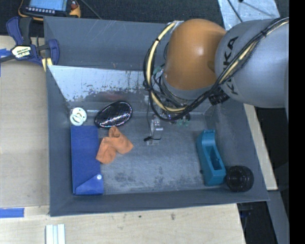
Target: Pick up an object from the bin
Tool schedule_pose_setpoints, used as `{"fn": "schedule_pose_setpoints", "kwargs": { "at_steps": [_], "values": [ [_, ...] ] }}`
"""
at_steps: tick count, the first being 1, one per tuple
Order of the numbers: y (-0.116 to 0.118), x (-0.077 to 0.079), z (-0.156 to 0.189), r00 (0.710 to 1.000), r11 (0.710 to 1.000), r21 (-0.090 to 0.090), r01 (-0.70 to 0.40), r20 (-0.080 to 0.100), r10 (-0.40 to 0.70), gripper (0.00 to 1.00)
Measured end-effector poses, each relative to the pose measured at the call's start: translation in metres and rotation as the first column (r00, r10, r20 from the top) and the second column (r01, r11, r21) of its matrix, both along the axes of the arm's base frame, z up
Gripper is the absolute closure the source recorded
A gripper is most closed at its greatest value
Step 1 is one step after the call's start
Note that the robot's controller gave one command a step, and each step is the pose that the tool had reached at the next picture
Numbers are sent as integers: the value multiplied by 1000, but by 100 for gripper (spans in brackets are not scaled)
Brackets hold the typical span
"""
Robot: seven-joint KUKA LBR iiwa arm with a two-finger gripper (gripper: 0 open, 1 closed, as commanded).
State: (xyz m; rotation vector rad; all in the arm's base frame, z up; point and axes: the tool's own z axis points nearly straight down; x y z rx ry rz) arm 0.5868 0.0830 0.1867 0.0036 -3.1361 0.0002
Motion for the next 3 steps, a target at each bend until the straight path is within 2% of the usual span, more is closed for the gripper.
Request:
{"fn": "schedule_pose_setpoints", "kwargs": {
  "at_steps": [1,2,3],
  "values": [
    [0,1,5,1000,1000,1,1,8,-1,0],
    [22,4,-21,998,998,-1,-57,15,57,0],
    [40,-12,-87,899,899,1,-439,7,439,100]
  ]
}}
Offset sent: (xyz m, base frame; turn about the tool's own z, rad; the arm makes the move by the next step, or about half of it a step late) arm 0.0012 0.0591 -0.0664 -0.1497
